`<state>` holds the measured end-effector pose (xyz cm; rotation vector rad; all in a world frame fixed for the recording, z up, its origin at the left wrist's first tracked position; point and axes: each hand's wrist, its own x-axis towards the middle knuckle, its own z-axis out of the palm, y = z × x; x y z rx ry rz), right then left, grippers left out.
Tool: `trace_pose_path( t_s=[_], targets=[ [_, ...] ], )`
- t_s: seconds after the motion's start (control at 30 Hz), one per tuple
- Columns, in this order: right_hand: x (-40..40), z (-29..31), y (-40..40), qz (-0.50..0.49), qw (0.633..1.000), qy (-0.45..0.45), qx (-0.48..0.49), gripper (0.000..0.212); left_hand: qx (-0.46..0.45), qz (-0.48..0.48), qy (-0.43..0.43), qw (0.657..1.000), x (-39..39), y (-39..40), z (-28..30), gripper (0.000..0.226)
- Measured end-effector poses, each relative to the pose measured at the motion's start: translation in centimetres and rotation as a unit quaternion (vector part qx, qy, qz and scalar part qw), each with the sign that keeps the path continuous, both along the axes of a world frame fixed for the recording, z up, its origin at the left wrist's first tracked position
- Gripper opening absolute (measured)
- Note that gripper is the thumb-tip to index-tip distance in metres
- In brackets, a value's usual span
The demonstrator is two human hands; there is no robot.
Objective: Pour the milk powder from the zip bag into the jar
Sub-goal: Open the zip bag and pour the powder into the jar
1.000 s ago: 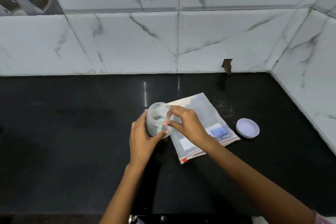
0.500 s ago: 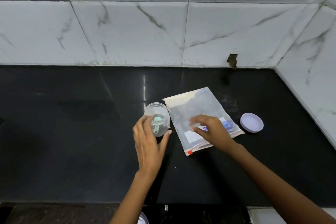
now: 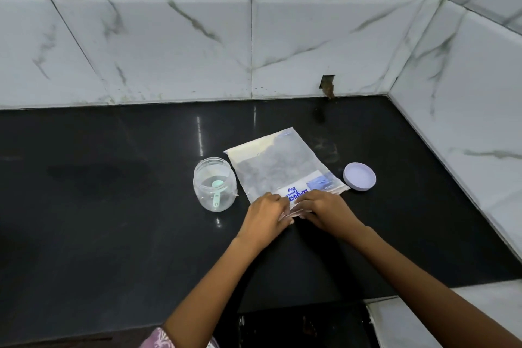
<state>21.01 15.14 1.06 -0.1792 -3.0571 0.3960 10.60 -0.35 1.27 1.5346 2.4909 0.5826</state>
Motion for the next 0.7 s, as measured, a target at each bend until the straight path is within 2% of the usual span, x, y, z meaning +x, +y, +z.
trace_pose_path(
  t_s=[0.13, 0.4, 0.53, 0.7],
  targets=[
    [-0.7, 2.2, 0.2, 0.012, 0.995, 0.087, 0.04, 0.016, 0.069, 0.038, -0.056, 0.995, -1.2, 0.4, 2.7, 0.005],
    [-5.3, 12.2, 2.6, -0.013, 0.97, 0.224, 0.098, 0.006, 0.139, 0.06, -0.1, 0.983, -7.2, 3.9, 13.8, 0.021],
    [-7.2, 16.6, 3.9, -0.043, 0.959, 0.256, 0.111, 0.009, 0.156, 0.082, -0.09, 0.98, -9.6, 4.9, 19.3, 0.016],
    [-8.8, 20.1, 6.1, -0.053, 0.974, 0.22, 0.019, 0.014, 0.107, 0.04, -0.086, 0.99, -10.5, 4.9, 22.9, 0.013]
  ],
)
